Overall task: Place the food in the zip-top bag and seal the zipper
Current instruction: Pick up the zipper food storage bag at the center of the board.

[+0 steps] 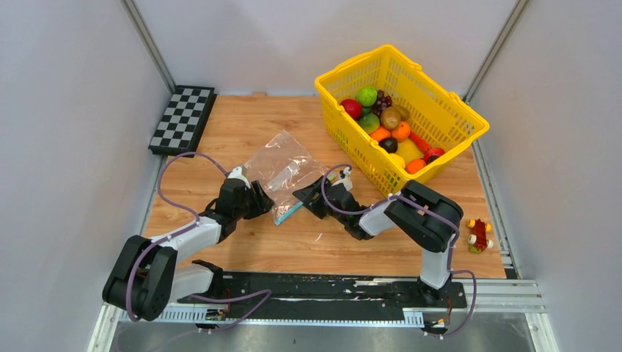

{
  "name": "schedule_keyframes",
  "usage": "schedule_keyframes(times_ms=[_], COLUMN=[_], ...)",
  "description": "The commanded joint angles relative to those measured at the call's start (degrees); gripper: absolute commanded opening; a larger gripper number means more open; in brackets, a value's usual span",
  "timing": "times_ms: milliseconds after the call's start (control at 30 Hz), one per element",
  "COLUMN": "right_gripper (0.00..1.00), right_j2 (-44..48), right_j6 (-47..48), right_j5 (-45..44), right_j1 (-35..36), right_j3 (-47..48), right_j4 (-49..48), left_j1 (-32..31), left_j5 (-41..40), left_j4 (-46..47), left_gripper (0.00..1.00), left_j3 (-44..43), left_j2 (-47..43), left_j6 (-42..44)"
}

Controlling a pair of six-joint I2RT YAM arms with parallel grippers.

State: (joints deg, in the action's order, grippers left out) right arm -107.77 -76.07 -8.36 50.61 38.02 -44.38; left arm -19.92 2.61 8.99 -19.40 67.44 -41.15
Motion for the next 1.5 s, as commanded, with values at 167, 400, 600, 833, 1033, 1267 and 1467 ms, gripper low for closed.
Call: schedule_keyframes(times_ms=[167, 400, 600, 833, 1033, 1267, 1467], right_gripper=[0.51, 0.45, 0.35, 0.09, 0.04, 0.04, 0.04], right_j2=[-1.84, -2.12, -4.7, 0.69, 9.11, 14.41, 17.38], right_j6=[-1.04, 0.53, 2.1, 11.86, 20.79, 23.81, 24.9], right_j5=[-1.47, -1.53, -0.34, 0.43, 2.14, 3.33, 4.21], right_j1=[-1.13, -1.43, -1.66, -1.68, -1.68, -1.74, -1.79], right_j3=[2.05, 3.46, 5.58, 6.09, 9.24, 13.26, 16.24], right_j4=[-6.49, -5.92, -7.14, -3.52, 11.63, 22.08, 28.95], left_j1=[-0.29, -0.29, -0.29, -0.29, -0.38, -7.8, -18.66], left_j5=[1.3, 2.53, 4.16, 4.15, 1.03, 1.84, -5.92], left_j4=[2.21, 2.32, 2.95, -0.7, -13.38, -18.75, -23.94], left_gripper=[0.53, 0.5, 0.49, 0.54, 0.67, 0.67, 0.69], left_j3=[0.63, 0.94, 1.24, -0.13, -6.19, -13.31, -20.07], left_j2=[1.73, 2.18, 2.91, -2.21, -14.5, -20.67, -19.09], left_j6=[0.57, 1.14, 1.72, 2.42, 7.79, 16.75, 23.46])
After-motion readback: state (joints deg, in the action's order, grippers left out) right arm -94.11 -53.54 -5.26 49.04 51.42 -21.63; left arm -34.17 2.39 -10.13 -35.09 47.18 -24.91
